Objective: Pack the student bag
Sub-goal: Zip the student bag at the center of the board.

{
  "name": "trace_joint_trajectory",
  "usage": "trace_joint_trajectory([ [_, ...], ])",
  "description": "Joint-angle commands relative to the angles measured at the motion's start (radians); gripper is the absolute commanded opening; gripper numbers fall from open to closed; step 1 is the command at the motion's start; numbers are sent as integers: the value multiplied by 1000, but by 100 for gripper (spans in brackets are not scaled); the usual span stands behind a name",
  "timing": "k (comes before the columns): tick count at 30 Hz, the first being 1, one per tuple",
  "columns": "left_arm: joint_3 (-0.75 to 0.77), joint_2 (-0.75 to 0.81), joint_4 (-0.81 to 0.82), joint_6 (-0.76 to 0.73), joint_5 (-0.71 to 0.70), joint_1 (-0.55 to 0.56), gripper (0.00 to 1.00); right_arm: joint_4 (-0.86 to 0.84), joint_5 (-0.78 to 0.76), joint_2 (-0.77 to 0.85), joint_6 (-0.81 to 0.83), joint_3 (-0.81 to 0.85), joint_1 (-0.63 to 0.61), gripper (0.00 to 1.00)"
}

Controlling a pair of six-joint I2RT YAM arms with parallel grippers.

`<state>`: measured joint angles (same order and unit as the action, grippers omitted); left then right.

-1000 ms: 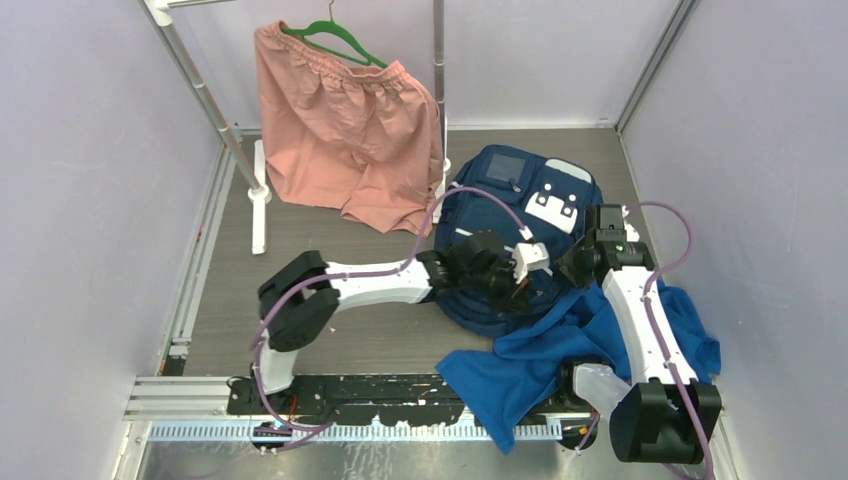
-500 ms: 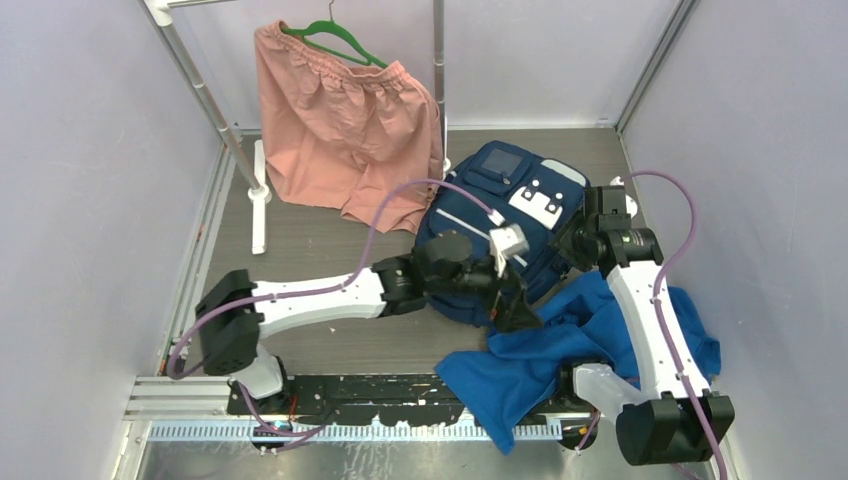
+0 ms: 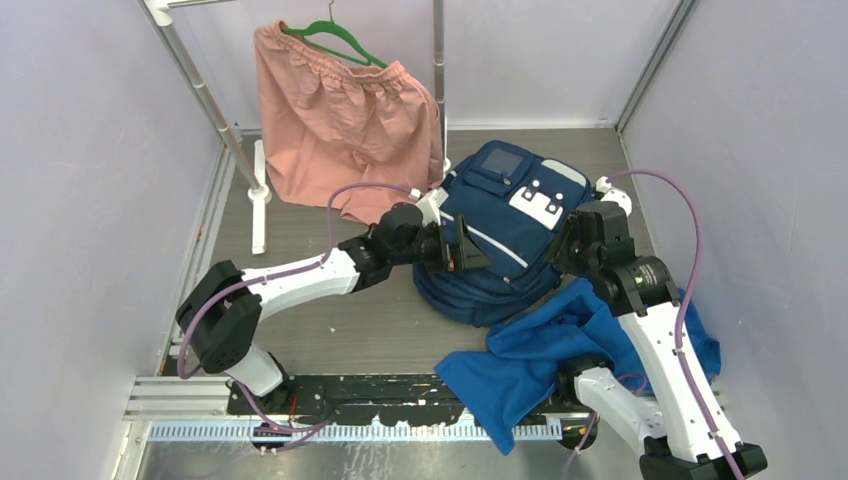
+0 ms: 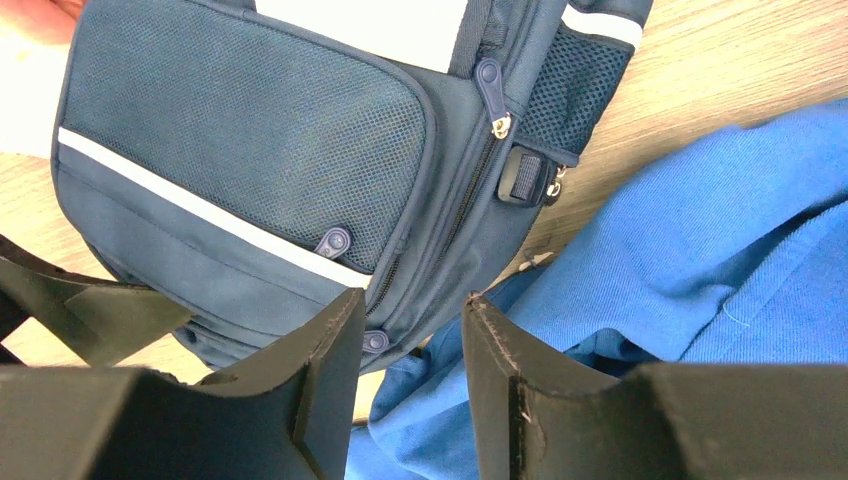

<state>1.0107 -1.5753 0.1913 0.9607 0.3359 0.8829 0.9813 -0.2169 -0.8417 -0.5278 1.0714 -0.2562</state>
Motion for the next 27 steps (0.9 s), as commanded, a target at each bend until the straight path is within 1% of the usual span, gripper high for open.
trace_joint_trajectory([
  [1, 71, 32, -95, 83, -161, 14, 100, -26, -6, 6, 9, -6, -6, 47],
  [3, 109, 20, -175, 87, -210, 13, 100, -36, 3, 5, 0, -18, -7, 47],
  [6, 160, -9, -317, 113, -244, 13, 100, -32, -10, 4, 0, -15, -6, 47],
  [8, 163, -22, -339, 145, -266, 13, 100, -30, -19, 10, 4, -15, -7, 47],
  [10, 151, -28, -321, 179, -304, 13, 100, -29, -18, 16, 8, -20, -7, 47],
  [12, 154, -39, -297, 182, -326, 13, 94, -29, -2, 17, 16, -25, -7, 47],
  [13, 168, -52, -295, 184, -328, 12, 89, -32, 17, 21, 25, -29, -7, 47],
  [14, 183, -63, -295, 181, -327, 11, 82, -42, 50, 26, 42, -35, -6, 48],
  [15, 203, -76, -296, 177, -323, 10, 69, -56, 122, 29, 68, -37, -6, 49],
  [16, 229, -87, -302, 172, -317, 9, 51, -70, 185, 28, 104, -37, -6, 50],
  [17, 249, -96, -317, 170, -314, 6, 31, -76, 268, 23, 129, -35, -8, 51],
  [18, 272, -101, -340, 163, -311, 2, 5, -79, 313, 17, 146, -33, -14, 51],
  [19, 290, -103, -359, 154, -312, -2, 1, -79, 334, 9, 156, -33, -24, 50],
  [21, 301, -93, -383, 149, -312, -19, 0, -83, 332, -4, 175, -36, -61, 47],
  [23, 282, -70, -372, 162, -313, -40, 0, -87, 310, -29, 186, -33, -113, 45],
  [27, 251, -37, -351, 187, -294, -82, 0, -105, 142, -75, 197, -56, -262, 43],
])
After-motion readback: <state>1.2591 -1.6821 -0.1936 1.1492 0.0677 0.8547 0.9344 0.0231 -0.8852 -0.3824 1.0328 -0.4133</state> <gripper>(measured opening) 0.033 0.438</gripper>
